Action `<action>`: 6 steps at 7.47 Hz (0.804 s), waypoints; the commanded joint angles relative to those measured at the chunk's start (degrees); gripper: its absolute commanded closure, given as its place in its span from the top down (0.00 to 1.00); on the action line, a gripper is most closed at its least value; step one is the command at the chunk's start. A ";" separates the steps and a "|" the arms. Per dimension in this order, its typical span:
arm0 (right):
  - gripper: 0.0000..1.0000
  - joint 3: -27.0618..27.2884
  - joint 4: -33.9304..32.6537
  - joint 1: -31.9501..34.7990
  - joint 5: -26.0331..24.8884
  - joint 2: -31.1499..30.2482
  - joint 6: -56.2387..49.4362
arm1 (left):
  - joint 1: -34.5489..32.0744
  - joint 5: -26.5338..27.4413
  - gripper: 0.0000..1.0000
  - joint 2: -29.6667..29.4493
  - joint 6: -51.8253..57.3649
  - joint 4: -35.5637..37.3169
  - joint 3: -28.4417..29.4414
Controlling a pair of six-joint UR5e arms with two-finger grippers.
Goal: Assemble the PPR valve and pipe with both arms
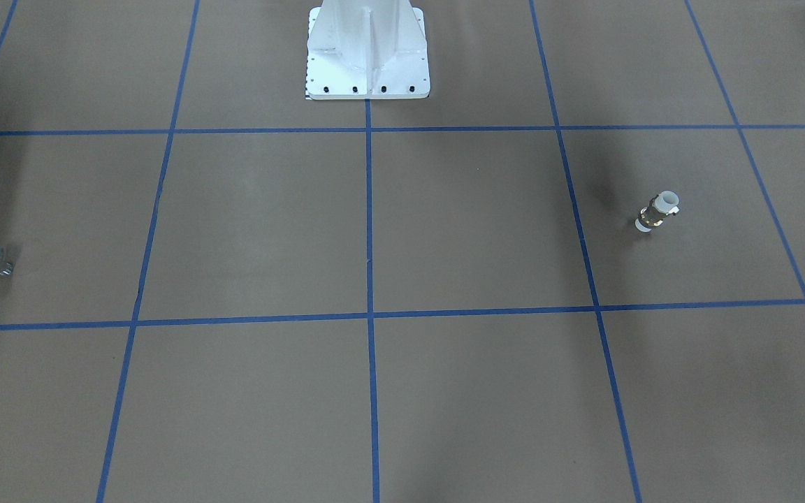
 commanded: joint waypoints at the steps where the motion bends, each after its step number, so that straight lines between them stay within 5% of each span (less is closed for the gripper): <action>1: 1.00 0.36 0.04 0.00 0.11 0.07 -0.03 | 0.22 -0.20 1.00 -0.27 -0.46 0.07 -1.16; 3: 1.00 0.36 0.04 0.00 0.19 0.07 -0.03 | 1.88 -0.20 1.00 0.07 -0.81 0.42 -7.38; 6: 1.00 0.36 0.04 0.00 0.55 0.16 -0.03 | 10.48 -0.11 1.00 7.86 -20.90 -0.45 -21.34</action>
